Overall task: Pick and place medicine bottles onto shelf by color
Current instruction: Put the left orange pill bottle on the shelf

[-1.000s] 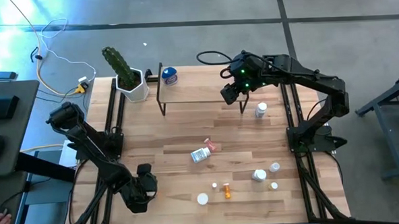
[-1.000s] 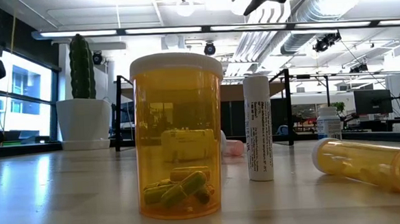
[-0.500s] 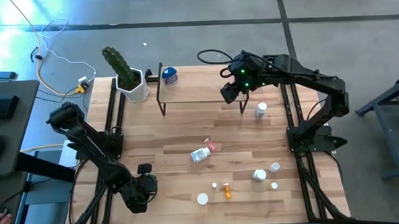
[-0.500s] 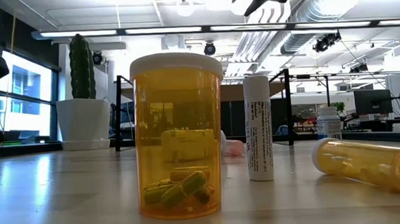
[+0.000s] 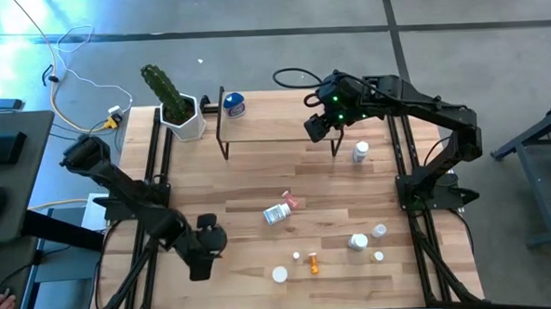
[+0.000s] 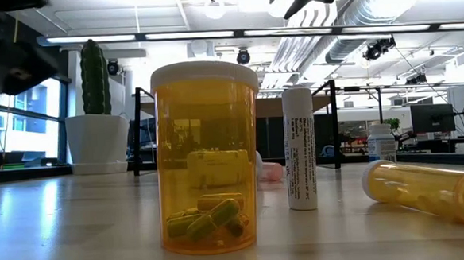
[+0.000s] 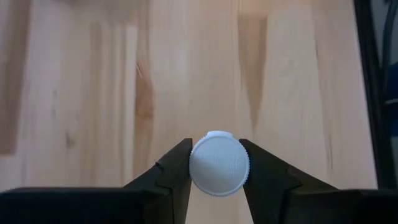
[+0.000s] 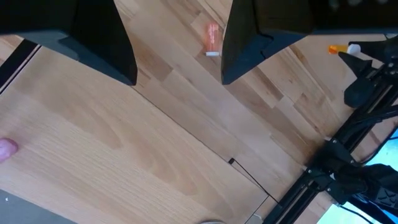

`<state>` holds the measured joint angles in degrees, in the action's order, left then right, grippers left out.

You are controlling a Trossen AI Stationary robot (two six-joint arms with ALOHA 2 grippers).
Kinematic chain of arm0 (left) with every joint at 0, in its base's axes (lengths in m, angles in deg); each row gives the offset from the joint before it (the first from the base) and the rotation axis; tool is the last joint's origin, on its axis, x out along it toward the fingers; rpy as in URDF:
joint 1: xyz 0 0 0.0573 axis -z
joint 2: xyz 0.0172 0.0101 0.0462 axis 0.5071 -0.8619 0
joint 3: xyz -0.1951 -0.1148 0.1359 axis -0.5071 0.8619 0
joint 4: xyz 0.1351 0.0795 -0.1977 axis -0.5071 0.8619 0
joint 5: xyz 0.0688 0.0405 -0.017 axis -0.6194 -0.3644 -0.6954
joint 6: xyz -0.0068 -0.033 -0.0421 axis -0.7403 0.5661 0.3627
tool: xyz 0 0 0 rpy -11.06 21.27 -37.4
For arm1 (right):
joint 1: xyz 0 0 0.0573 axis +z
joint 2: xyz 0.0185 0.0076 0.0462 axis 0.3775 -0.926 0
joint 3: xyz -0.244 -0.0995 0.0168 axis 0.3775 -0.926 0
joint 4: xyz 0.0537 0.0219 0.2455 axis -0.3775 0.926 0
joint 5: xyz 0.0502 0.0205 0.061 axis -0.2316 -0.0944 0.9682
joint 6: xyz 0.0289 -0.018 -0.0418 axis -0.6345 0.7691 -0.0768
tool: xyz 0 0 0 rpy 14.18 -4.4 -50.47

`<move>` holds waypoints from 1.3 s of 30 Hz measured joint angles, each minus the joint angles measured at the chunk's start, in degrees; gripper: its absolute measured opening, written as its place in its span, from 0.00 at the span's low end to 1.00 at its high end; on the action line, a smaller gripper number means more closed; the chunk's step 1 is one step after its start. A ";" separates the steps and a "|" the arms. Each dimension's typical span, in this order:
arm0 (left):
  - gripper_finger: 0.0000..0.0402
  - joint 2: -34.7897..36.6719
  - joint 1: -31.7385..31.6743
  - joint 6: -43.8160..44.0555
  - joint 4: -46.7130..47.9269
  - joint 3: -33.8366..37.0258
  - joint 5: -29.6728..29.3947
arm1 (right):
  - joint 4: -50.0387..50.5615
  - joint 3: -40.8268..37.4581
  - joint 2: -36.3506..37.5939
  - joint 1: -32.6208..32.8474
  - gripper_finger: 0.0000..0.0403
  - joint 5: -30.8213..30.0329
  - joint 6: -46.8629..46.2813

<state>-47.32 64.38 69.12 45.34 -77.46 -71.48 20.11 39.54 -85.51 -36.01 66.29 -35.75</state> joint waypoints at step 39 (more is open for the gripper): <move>0.29 14.96 -58.09 -38.24 19.37 -25.73 2.72 | 1.49 -0.01 -0.04 -0.29 0.56 -13.44 0.01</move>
<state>-32.36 6.29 30.89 64.72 -103.19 -68.77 21.60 39.53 -85.55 -36.30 52.85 -35.74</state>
